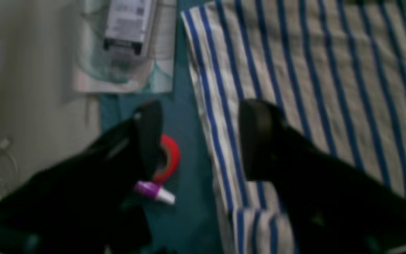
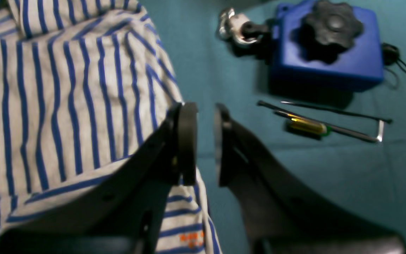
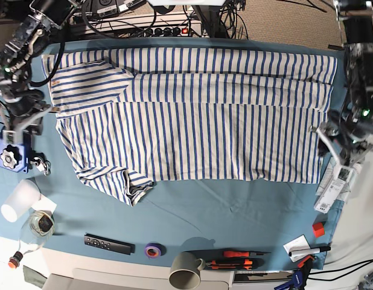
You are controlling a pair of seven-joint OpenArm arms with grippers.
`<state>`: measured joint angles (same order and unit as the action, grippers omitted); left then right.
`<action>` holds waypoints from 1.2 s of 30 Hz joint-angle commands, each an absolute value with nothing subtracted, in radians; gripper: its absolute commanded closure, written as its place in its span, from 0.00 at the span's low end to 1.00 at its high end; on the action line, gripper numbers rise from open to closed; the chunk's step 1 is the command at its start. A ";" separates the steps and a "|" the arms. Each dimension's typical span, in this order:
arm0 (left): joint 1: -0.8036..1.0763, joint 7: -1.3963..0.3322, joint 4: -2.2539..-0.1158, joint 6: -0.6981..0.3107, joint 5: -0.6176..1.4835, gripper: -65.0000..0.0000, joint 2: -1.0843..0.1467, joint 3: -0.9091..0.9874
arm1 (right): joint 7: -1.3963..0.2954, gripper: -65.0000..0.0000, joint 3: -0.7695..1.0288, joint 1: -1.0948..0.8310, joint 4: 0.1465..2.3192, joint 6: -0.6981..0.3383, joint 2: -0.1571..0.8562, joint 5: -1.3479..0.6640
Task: Fold the T-shirt properly
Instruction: 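Pull the folded edge back toward the collar side and release, then move the right gripper to the sleeve beside the blue box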
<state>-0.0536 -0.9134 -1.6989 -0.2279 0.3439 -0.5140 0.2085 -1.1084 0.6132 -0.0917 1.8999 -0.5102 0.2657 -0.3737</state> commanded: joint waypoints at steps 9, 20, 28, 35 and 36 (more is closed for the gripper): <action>-0.210 -0.923 -1.571 -0.216 0.333 0.43 -0.503 0.140 | -1.008 0.85 0.508 0.013 1.908 -0.461 0.282 -0.242; -0.222 -0.996 -1.571 -0.179 0.328 0.43 -0.502 0.144 | -0.968 0.85 0.380 0.336 1.428 -0.462 0.282 -0.217; -0.221 -1.044 -1.571 -0.180 0.314 0.43 -0.503 0.232 | -0.957 0.85 0.328 0.411 1.395 -0.464 0.283 -0.197; -0.213 -1.067 -1.571 -0.207 0.328 0.43 -0.514 0.356 | -0.900 0.53 0.192 0.411 1.393 -0.510 0.316 -0.023; -0.210 -1.072 -1.571 -0.210 0.344 0.43 -0.519 0.368 | -0.873 0.53 0.157 0.413 1.393 -0.499 0.322 0.019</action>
<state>-0.1921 -1.0851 -1.5555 -0.2131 0.3424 -0.4976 0.3618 -0.8928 0.1516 0.3828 1.3743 -0.5037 0.3080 0.0307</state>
